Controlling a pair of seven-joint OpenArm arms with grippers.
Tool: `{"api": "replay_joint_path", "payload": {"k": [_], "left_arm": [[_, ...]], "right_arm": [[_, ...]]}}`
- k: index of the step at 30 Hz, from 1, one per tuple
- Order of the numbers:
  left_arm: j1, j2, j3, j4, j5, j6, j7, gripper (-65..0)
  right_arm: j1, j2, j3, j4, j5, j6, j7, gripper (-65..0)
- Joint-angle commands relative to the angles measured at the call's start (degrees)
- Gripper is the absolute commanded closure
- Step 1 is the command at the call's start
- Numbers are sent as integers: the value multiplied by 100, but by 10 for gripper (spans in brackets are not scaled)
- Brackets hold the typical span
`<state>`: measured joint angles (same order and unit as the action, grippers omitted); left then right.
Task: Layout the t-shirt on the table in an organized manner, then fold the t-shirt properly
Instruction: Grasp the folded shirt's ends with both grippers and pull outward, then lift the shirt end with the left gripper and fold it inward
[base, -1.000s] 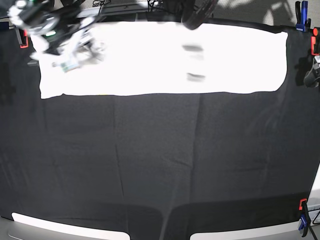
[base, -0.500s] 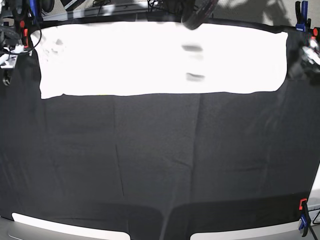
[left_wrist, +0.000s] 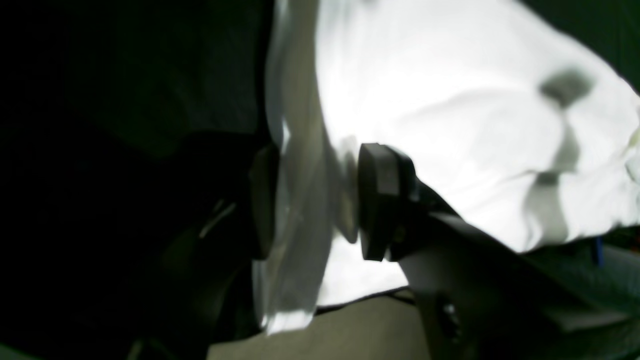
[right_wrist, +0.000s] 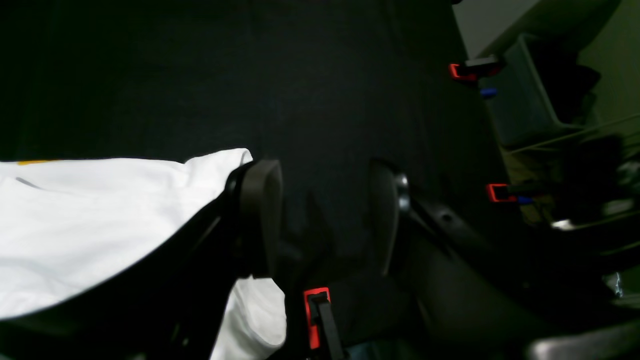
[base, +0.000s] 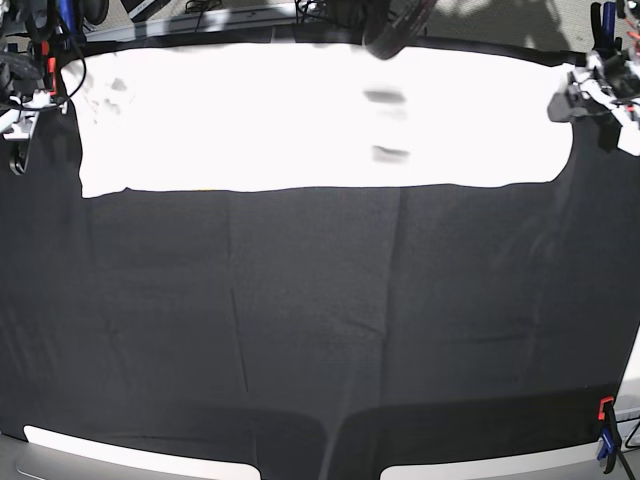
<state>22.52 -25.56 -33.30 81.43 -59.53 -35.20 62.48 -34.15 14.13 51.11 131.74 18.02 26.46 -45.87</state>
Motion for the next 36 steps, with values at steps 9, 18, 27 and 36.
{"api": "replay_joint_path", "payload": {"k": [9,18,27,36], "left_arm": [[-361,-116,44,-289,-48,-50,61,-243],[-345,-109,46,-289,-1515,-258,1335,-243],[-350,-116,46,-289,-1493,-476,1213,-243],[-363,-531,35,-286,-1432,-472,973,-243]], "right_arm": [[-15,81,42,101,20,227,85,-269],[-15,81,42,101,22,227,79,-269],[-15,81,42,101,22,225,37,-269],[-15,81,42,101,20,225,-26,-269]]}}
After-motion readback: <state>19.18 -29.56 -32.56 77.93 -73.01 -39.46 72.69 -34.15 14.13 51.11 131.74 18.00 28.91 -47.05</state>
